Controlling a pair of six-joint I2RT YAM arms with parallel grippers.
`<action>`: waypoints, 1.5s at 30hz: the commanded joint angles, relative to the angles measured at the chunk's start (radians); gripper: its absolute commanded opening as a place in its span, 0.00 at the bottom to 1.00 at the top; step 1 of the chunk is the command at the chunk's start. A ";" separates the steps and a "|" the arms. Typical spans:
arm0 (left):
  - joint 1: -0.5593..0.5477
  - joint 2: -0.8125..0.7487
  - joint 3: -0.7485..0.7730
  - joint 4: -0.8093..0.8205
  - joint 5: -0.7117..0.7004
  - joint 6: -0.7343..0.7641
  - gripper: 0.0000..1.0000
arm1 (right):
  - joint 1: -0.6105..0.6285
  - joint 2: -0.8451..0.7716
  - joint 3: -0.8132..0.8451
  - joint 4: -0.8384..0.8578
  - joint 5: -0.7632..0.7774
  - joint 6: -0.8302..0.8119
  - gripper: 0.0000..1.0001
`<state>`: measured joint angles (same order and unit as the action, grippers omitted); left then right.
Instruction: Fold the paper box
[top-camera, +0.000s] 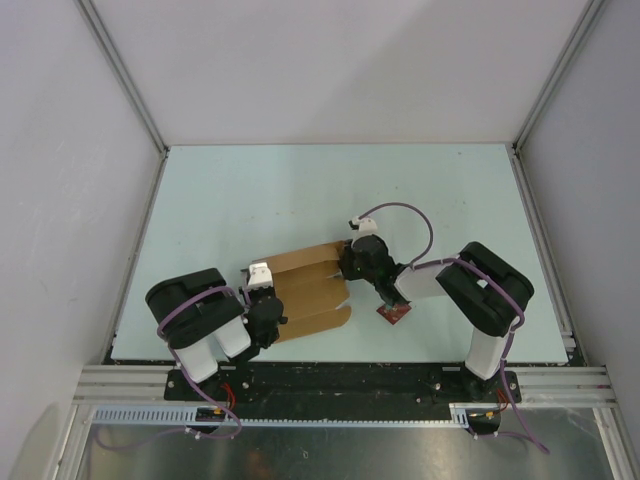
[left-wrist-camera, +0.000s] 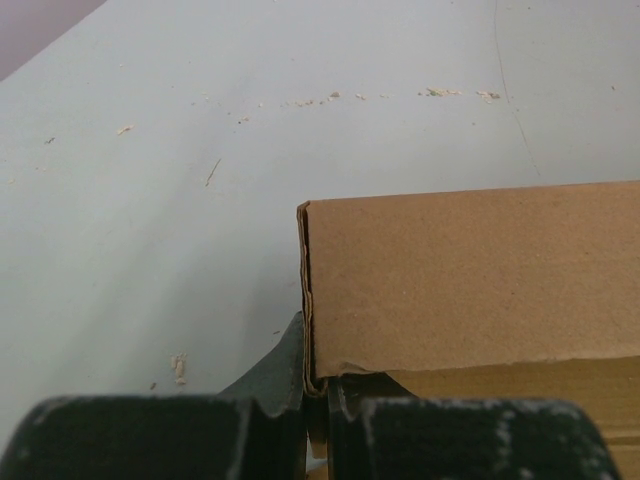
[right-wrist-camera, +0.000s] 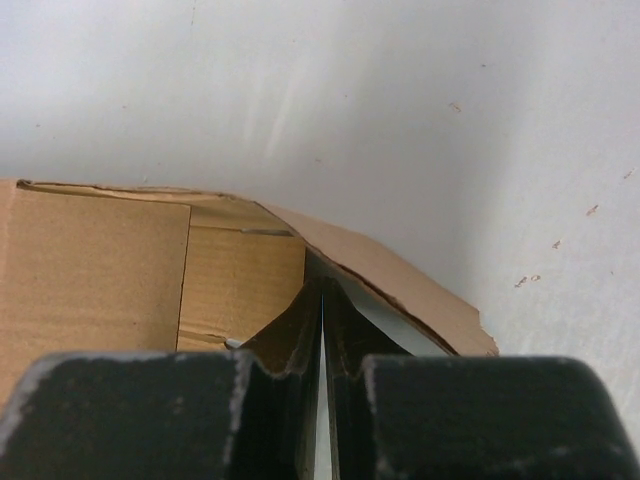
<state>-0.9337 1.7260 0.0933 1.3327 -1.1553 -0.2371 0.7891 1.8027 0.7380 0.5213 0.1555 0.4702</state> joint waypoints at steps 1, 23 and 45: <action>-0.008 0.010 -0.009 0.341 -0.014 -0.007 0.00 | -0.001 0.004 0.017 0.046 -0.079 0.015 0.08; -0.008 0.026 -0.006 0.341 -0.006 -0.024 0.00 | 0.002 -0.019 0.011 0.129 -0.194 0.085 0.08; -0.008 0.038 0.000 0.341 -0.009 -0.021 0.00 | 0.007 0.047 -0.005 0.215 -0.247 0.143 0.07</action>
<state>-0.9340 1.7470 0.0937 1.3449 -1.1664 -0.2550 0.7868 1.8347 0.7330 0.6624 -0.0734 0.5999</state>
